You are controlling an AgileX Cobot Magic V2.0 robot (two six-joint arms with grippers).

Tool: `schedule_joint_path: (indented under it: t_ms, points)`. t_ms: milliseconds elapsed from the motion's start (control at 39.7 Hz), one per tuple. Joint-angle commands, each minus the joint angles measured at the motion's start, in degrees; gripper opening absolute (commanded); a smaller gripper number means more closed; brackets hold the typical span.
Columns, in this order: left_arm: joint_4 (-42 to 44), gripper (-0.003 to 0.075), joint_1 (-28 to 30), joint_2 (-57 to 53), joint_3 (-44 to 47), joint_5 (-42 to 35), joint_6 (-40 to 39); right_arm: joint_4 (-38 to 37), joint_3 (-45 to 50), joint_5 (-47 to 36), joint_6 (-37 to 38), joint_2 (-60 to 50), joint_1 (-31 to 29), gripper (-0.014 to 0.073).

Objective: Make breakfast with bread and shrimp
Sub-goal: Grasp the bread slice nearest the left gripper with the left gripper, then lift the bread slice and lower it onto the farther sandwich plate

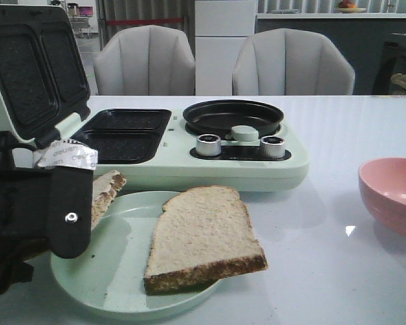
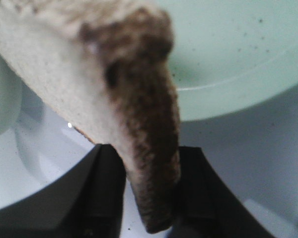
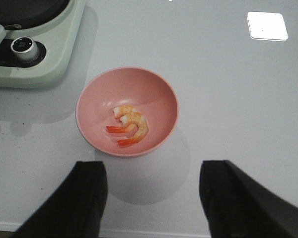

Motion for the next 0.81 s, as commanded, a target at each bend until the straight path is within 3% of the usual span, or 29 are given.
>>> schedule_joint_path:
  t_ms: [0, 126, 554, 781]
  points:
    - [1.4, 0.0159, -0.5, -1.3, -1.2, 1.1, -0.8, -0.4, -1.5, -4.3, -0.3, 0.5, 0.1, 0.0518]
    - [1.4, 0.0098, -0.5, -1.3, -1.2, 1.6, -0.8, -0.4, -1.5, -4.3, -0.3, 0.5, 0.1, 0.0518]
    - [2.1, 0.0099, -6.0, -10.6, -1.3, 11.8, -0.8, -0.4, -1.5, -4.3, -0.3, 0.5, 0.1, 0.0518]
    - [11.7, 0.0099, -8.5, -16.9, -1.3, 20.2, -0.8, -0.4, -1.5, -4.3, -0.3, 0.5, 0.1, 0.0518]
